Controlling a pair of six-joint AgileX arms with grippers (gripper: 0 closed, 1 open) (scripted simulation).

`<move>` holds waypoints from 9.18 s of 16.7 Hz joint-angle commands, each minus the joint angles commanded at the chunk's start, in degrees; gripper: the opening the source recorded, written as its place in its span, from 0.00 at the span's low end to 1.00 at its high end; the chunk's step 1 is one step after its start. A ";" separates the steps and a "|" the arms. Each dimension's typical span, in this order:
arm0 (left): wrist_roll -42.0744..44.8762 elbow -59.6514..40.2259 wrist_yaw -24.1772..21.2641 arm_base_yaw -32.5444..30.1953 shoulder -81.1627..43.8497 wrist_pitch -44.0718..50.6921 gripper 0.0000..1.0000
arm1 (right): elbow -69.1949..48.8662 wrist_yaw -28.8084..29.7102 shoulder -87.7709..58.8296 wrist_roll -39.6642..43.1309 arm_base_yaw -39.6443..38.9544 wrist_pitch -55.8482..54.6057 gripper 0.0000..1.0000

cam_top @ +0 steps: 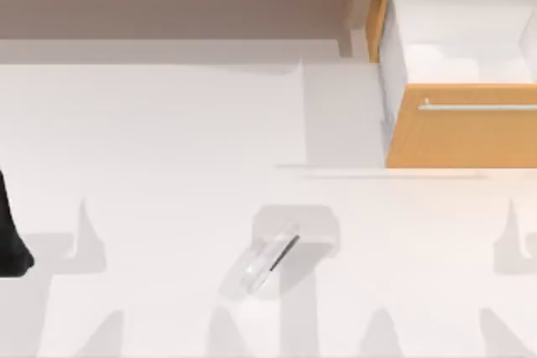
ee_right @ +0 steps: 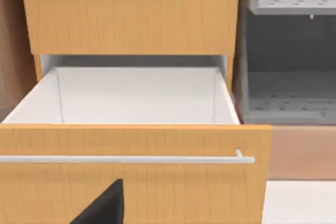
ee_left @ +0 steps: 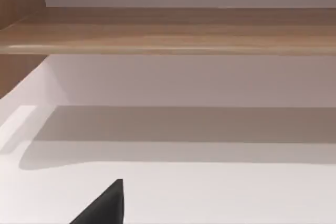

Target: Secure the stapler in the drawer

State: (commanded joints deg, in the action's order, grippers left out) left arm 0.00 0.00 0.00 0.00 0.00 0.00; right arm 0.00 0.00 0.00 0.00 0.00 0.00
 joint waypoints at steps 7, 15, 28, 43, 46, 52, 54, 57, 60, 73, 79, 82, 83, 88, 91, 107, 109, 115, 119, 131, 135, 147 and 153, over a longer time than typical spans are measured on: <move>0.00 0.00 0.00 0.00 0.00 0.00 1.00 | -6.09 -0.30 -8.38 -5.50 -3.62 4.98 1.00; 0.00 0.00 0.00 0.00 0.00 0.00 1.00 | -31.18 -0.80 -45.18 -29.56 -17.91 26.21 1.00; 0.00 0.00 0.00 0.00 0.00 0.00 1.00 | -86.90 -1.26 -112.90 -76.84 -43.65 61.45 1.00; 0.00 0.00 0.00 0.00 0.00 0.00 1.00 | -101.25 0.18 -127.54 -87.44 -49.24 63.61 1.00; 0.00 0.00 0.00 0.00 0.00 0.00 1.00 | -97.86 0.20 -129.26 -87.58 -49.36 58.04 1.00; 0.00 0.00 0.00 0.00 0.00 0.00 1.00 | -96.60 0.21 -129.95 -87.66 -49.43 56.43 0.92; 0.00 0.00 0.00 0.00 0.00 0.00 1.00 | -96.60 0.21 -129.95 -87.66 -49.43 56.43 0.77; 0.00 0.00 0.00 0.00 0.00 0.00 1.00 | -96.60 0.21 -129.95 -87.66 -49.43 56.43 0.55; 0.00 0.00 0.00 0.00 0.00 0.00 1.00 | -96.60 0.21 -129.95 -87.66 -49.43 56.43 0.32; 0.00 0.00 0.00 0.00 0.00 0.00 1.00 | -96.58 0.21 -129.86 -87.70 -49.29 56.43 0.00; 0.00 0.00 0.00 0.00 0.00 0.00 1.00 | -99.96 0.20 -128.05 -87.69 -49.24 61.71 0.00; 0.00 0.00 0.00 0.00 0.00 0.00 1.00 | -100.26 0.19 -127.84 -87.64 -49.26 62.14 0.00; 0.00 0.00 0.00 0.00 0.00 0.00 1.00 | -100.14 0.19 -128.08 -87.71 -49.27 61.99 0.00; 0.00 0.00 0.00 0.00 0.00 0.00 1.00 | -103.56 -0.93 -126.81 -82.25 -46.89 63.24 0.00; 0.00 0.00 0.00 0.00 0.00 0.00 1.00 | -109.91 -2.36 -126.20 -72.47 -43.30 65.50 0.00; 0.00 0.00 0.00 0.00 0.00 0.00 1.00 | -139.37 -6.43 -130.29 -8.87 -21.92 77.64 0.00; 0.00 0.00 0.00 0.00 0.00 0.00 1.00 | -137.90 -6.25 -130.47 -6.72 -19.17 78.23 0.00; 0.00 0.00 0.00 0.00 0.00 0.00 1.00 | -131.02 -2.90 -134.38 -5.80 -9.29 76.30 0.00; 0.00 0.00 0.00 0.00 0.00 0.00 1.00 | -126.25 -0.89 -139.17 -7.99 -7.10 75.00 0.00; 0.00 0.00 0.00 0.00 0.00 0.00 1.00 | -124.63 -0.48 -140.06 -8.95 -7.37 73.36 0.00; 0.00 0.00 0.00 0.00 0.00 0.00 1.00 | -123.31 -0.55 -140.45 -8.89 -7.42 72.67 0.00; 0.00 0.00 0.00 0.00 0.00 0.00 1.00 | -123.30 -0.55 -140.45 -8.89 -7.42 72.68 0.68; 0.00 0.00 0.00 0.00 0.00 0.00 1.00 | -123.30 -0.55 -140.45 -8.89 -7.42 72.68 1.00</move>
State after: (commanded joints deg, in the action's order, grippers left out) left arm 0.00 0.00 0.00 0.00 0.00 0.00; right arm -123.30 -0.55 -140.45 -8.89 -7.42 72.68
